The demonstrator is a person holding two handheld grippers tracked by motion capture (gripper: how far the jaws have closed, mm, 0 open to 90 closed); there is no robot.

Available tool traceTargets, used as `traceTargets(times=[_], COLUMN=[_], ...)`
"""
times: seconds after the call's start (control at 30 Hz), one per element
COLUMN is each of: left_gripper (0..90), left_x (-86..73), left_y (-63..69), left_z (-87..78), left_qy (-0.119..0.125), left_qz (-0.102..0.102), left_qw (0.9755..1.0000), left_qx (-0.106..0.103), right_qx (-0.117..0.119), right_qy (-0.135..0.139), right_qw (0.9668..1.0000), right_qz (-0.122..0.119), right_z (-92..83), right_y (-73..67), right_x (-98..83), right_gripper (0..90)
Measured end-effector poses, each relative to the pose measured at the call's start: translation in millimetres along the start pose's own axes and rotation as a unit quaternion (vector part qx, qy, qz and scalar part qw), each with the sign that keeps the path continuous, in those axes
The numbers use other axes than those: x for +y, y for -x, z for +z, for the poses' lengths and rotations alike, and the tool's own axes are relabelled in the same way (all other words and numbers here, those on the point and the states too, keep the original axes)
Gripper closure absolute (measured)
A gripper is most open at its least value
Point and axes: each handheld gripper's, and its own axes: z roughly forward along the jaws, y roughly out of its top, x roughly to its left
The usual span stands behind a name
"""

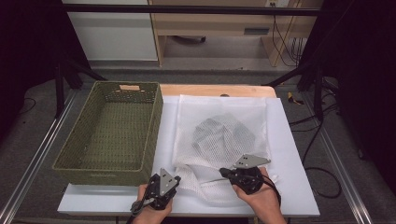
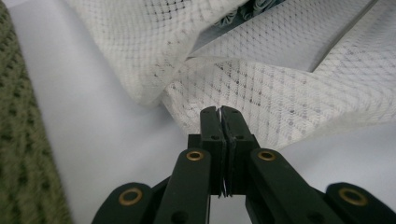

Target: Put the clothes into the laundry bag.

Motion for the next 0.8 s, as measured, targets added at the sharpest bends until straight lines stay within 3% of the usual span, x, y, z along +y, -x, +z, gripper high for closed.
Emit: traceTargets(times=[0.17,0.57,0.8], left_gripper=[88.9,89.0,89.0], left_x=[-7.3,-18.4,-28.7], left_y=[-0.4,8.4,9.0], left_z=[-14.0,-25.8,-27.8], left_qy=[-0.009,-0.024,-0.045], left_qz=[0.006,0.020,0.025], left_qw=[0.9999,0.9990,0.9980], left_qx=[-0.013,-0.032,-0.037], right_qx=[0.004,0.010,-0.004], right_qy=[-0.003,0.001,-0.022], right_qw=[1.0000,0.9999,0.9998], right_qz=[0.002,-0.008,0.001], right_z=[-1.0,-8.3,-3.5], right_y=[-1.1,-12.4,-6.0], right_x=[-0.7,6.4,-1.0], right_gripper=[89.6,89.6,89.6])
